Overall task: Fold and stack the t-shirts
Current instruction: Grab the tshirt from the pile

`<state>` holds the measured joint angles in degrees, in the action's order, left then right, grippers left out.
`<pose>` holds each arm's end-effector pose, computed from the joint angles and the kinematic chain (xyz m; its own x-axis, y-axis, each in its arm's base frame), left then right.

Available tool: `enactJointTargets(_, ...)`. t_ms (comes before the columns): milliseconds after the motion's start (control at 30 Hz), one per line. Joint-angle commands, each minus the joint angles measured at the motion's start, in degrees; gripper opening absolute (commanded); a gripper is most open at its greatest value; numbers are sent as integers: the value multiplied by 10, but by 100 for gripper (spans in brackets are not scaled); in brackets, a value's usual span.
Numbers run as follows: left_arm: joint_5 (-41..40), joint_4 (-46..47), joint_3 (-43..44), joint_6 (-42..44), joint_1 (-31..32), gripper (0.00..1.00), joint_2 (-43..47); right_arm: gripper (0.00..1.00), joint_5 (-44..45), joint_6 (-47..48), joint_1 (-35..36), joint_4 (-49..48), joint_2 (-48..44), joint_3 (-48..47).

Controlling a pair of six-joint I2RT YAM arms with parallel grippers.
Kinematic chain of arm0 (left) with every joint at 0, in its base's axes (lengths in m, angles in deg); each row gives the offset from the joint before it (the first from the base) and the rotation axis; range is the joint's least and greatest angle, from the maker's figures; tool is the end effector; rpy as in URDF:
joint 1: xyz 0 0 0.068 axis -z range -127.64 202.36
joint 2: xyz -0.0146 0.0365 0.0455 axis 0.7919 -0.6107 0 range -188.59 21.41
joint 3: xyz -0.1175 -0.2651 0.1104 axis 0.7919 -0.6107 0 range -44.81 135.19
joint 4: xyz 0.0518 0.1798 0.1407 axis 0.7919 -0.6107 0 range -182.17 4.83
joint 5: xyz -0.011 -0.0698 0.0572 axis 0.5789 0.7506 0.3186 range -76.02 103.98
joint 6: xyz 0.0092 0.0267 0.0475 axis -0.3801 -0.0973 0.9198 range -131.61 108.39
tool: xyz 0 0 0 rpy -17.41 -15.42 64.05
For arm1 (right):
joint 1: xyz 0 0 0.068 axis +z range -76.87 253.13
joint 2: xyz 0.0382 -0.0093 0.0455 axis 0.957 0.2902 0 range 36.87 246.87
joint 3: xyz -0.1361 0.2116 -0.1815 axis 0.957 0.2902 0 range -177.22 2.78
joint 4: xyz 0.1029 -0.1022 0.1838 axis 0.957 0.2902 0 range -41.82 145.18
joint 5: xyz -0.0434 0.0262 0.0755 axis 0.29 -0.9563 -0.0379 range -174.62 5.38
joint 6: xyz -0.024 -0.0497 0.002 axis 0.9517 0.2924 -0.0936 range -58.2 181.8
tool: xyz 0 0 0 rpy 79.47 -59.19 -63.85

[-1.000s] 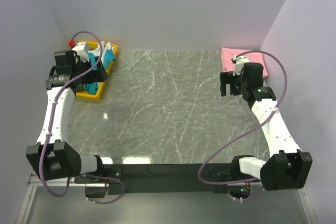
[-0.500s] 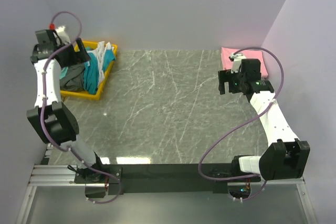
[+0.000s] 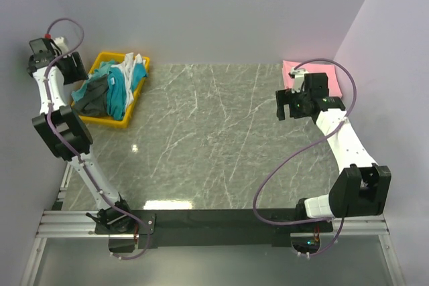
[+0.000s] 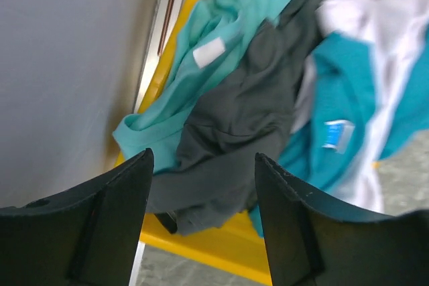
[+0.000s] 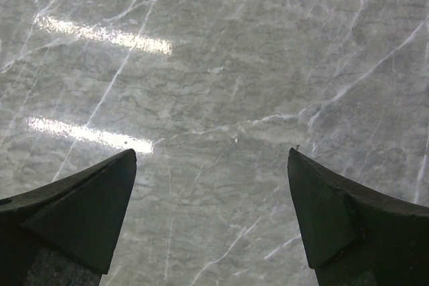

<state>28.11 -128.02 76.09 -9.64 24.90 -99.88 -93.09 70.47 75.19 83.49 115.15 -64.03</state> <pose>0.4245 0.2101 0.3550 -0.6174 -0.2832 -0.7339 -0.2683 0.9528 -0.1420 0.2575 0.0147 0.3447 -0.6995 -0.1744 -0.6931 -0.2445 0.9696 0.0028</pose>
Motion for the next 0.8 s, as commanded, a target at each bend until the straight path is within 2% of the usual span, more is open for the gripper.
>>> enactJointTargets(0, -15, 9, -4, 29, 3, 67, -15, 100, -3, 7, 0, 0, 5, -19)
enactJointTargets(133, 5, 18, -49, 33, 3, 71, -25, 100, -3, 7, 0, 3, 12, -19)
enactJointTargets(300, 22, 35, -90, 29, 3, 71, -30, 100, 1, 6, 0, 3, 13, -19)
enactJointTargets(533, 31, 18, -74, 27, 3, 67, -61, 100, 16, 6, 0, -6, 14, -10)
enactJointTargets(600, 36, 14, -67, 25, 3, 60, -67, 100, 18, 6, 1, -6, 15, -11)
enactJointTargets(633, 40, 14, -67, 25, 3, 49, -65, 100, 19, 6, 0, -6, 16, -11)
enactJointTargets(667, 47, 16, -67, 22, 3, 44, -56, 100, 20, 5, 0, -7, 16, -11)
enactJointTargets(700, 50, 18, -68, 22, 3, 29, -49, 100, 21, 5, 0, -8, 15, -12)
enactJointTargets(767, 51, 23, -69, 15, 3, 9, -19, 100, 21, 5, 0, -6, 14, -13)
